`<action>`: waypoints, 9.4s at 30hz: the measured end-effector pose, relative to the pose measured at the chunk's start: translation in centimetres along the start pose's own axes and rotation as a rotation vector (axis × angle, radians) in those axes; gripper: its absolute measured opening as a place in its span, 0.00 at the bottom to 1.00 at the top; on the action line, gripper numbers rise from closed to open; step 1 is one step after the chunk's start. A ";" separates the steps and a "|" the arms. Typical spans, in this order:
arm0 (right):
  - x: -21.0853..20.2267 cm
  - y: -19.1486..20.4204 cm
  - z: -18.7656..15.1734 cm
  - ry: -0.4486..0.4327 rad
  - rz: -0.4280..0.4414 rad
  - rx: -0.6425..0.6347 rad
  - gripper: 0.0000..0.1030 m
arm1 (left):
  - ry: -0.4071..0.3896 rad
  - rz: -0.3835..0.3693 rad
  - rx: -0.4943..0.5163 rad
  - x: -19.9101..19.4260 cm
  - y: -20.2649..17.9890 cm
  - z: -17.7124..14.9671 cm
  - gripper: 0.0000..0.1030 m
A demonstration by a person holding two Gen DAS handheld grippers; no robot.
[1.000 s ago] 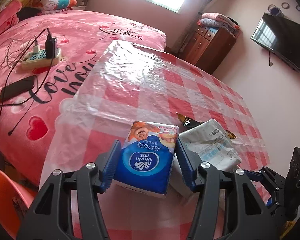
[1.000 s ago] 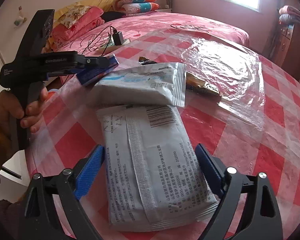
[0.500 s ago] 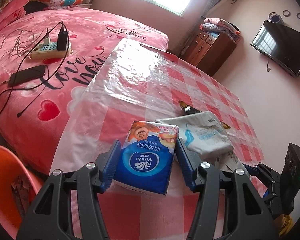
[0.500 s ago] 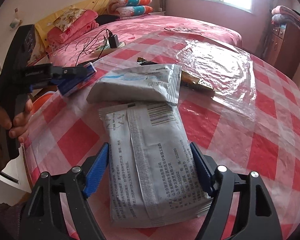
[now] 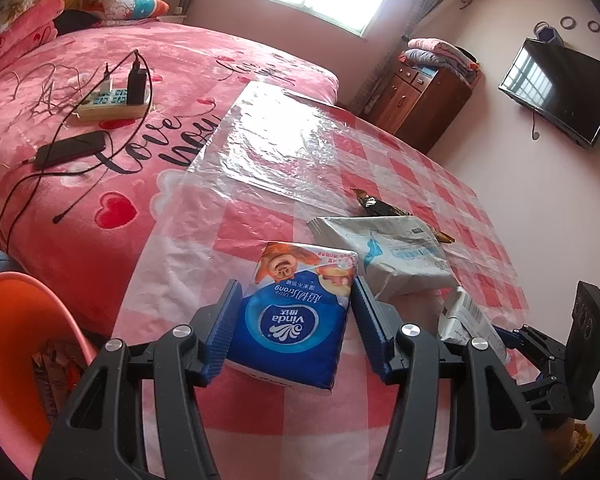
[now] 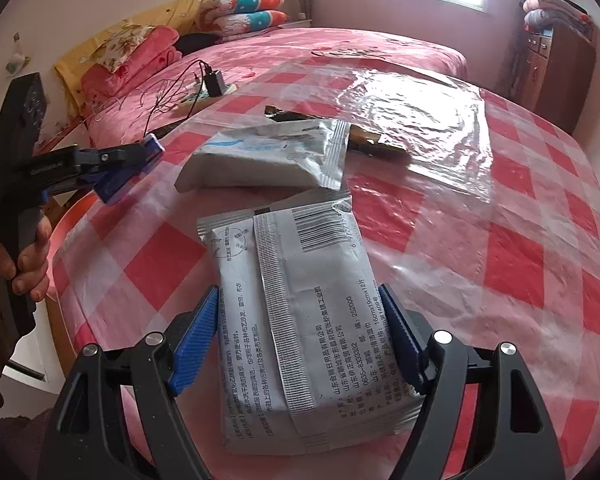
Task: Collect trash
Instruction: 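Lift the tissue pack and white pouch off the table, then carry both items over the orange bucket and open both grippers, then move both grippers back over the wet-wipe pack and Coffeemix stick, then grasp the white wet-wipe pack with the left gripper while the right gripper grasps the Coffeemix stick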
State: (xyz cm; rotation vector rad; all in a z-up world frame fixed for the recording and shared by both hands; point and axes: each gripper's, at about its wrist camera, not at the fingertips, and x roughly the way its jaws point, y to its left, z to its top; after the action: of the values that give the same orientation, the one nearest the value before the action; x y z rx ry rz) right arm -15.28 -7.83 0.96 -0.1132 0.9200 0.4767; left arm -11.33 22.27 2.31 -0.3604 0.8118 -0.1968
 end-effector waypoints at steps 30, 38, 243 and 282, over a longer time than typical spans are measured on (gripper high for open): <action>-2.2 5.7 1.2 -0.048 0.133 -0.047 0.75 | -0.076 0.126 -0.032 -6.0 5.2 -1.3 0.56; -1.6 7.9 1.7 -0.020 0.242 -0.059 0.75 | -0.089 0.130 -0.060 -6.8 6.7 -1.6 0.56; 3.2 -8.7 6.5 -0.141 0.175 0.265 0.95 | 0.030 0.350 0.021 9.3 -6.3 3.6 0.74; 8.9 -2.4 11.0 0.035 -0.022 -0.140 0.36 | 0.014 0.161 0.009 4.0 -3.5 -0.3 0.73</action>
State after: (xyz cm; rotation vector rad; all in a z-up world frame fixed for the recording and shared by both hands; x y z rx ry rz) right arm -1.62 -3.63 0.39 -0.2599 0.9185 0.5200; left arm -8.95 17.75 0.80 -0.2840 0.8490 -0.0528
